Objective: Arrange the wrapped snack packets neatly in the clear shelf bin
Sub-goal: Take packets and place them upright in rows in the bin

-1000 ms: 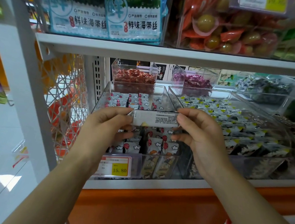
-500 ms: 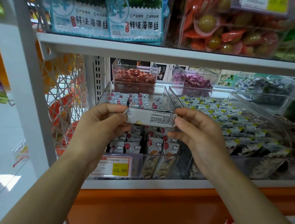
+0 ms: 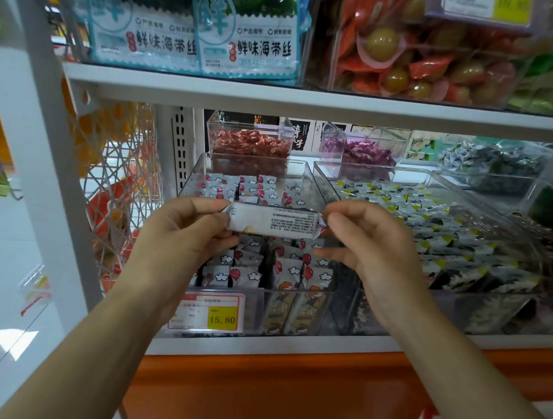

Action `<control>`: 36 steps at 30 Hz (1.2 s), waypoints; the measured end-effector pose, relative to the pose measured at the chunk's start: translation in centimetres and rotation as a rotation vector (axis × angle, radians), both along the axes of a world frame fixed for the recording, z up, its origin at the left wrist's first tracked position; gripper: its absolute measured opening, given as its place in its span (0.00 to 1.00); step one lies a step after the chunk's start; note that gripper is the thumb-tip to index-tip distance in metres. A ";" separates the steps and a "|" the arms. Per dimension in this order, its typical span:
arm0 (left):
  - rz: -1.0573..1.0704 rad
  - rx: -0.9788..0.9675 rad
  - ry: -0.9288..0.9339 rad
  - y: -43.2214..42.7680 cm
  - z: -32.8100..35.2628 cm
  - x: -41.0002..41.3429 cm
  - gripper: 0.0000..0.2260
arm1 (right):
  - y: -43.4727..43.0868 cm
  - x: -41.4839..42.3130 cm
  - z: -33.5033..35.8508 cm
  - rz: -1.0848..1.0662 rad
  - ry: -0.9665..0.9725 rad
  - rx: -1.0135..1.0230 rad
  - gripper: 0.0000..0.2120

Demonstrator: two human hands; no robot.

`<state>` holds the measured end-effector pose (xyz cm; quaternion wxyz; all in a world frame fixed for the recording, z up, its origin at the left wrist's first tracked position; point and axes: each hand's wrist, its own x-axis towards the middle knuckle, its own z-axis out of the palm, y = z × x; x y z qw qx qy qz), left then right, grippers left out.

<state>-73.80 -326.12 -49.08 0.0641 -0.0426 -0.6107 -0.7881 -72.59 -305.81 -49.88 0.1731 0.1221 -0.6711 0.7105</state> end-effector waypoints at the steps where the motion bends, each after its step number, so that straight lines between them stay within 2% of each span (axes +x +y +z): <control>1: -0.005 0.002 0.000 0.0 0.0 0.0 0.06 | -0.1 0.0 -0.1 -0.012 0.010 0.035 0.05; 11: -0.061 0.041 -0.038 0.0 -0.1 -0.1 0.06 | -0.2 0.3 0.2 -0.099 0.096 0.220 0.12; 18: -0.147 0.100 -0.049 -0.1 -0.2 -0.1 0.05 | -0.4 0.3 0.3 -0.140 0.122 0.190 0.14; 21: -0.151 0.002 -0.019 -0.1 -0.3 -0.1 0.21 | -0.4 0.5 0.3 -0.145 0.130 0.202 0.15; 23: -0.133 -0.108 -0.008 -0.1 -0.5 -0.1 0.26 | -0.4 0.5 0.2 -0.130 0.122 0.232 0.14; 28: -0.169 -0.218 0.052 -0.2 -0.7 0.0 0.13 | -0.5 0.6 0.3 -0.049 0.094 0.179 0.06; 33: -0.190 -0.304 0.144 0.3 -0.5 0.4 0.11 | -0.5 0.5 0.2 -0.131 0.142 0.285 0.07; 36: -0.227 -0.243 0.137 0.4 -0.4 0.4 0.13 | -0.3 0.4 0.2 -0.161 0.178 0.349 0.06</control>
